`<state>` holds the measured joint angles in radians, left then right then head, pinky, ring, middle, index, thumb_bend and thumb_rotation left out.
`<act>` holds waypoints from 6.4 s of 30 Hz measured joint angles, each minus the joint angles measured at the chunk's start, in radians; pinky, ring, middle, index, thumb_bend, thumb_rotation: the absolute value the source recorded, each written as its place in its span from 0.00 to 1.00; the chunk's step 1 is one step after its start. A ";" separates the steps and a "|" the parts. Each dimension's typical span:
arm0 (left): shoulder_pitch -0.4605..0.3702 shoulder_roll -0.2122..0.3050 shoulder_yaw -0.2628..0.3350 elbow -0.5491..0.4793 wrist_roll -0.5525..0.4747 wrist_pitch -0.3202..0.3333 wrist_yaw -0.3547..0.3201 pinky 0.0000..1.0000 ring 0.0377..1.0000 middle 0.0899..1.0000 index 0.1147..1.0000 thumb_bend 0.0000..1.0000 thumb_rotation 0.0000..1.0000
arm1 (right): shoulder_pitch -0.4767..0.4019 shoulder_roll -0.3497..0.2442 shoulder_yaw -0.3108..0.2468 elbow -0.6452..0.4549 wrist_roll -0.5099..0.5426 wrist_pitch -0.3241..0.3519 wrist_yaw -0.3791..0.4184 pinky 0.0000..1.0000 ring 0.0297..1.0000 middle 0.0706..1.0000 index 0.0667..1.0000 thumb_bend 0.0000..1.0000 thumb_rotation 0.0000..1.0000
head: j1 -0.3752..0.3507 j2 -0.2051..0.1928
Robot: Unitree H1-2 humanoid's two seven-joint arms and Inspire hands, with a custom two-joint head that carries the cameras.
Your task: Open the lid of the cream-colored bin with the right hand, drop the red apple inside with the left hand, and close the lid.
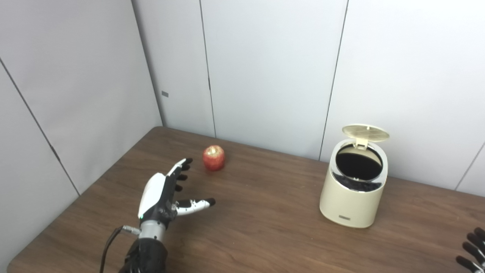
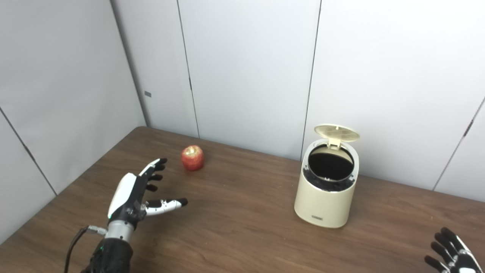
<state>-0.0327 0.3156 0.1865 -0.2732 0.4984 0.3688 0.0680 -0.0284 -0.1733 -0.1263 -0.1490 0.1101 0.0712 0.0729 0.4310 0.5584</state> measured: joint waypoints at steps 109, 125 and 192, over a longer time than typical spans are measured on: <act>-0.396 -0.158 -0.091 0.095 -0.077 0.104 -0.030 0.37 0.41 0.43 0.41 0.48 0.00 | -0.002 0.062 0.035 0.055 -0.031 -0.026 0.008 0.87 0.92 0.91 0.90 0.55 0.95 | -0.336 -0.017; -0.388 -0.213 -0.247 0.076 0.004 -0.049 0.047 0.36 0.43 0.46 0.40 0.48 0.00 | -0.038 0.103 0.067 0.064 -0.082 -0.062 -0.041 0.88 0.91 0.90 0.90 0.54 0.97 | -0.451 -0.014; -0.570 -0.421 -0.356 0.618 0.080 -0.271 0.397 0.31 0.40 0.47 0.44 0.47 0.00 | -0.038 0.124 0.093 0.053 -0.128 -0.052 -0.073 0.88 0.90 0.87 0.92 0.53 1.00 | -0.465 -0.025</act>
<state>-0.6027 -0.1053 -0.1695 0.3445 0.5784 0.0975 0.4646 -0.0668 -0.0498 -0.0329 -0.0957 -0.0180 0.0188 0.0001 -0.0337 0.5338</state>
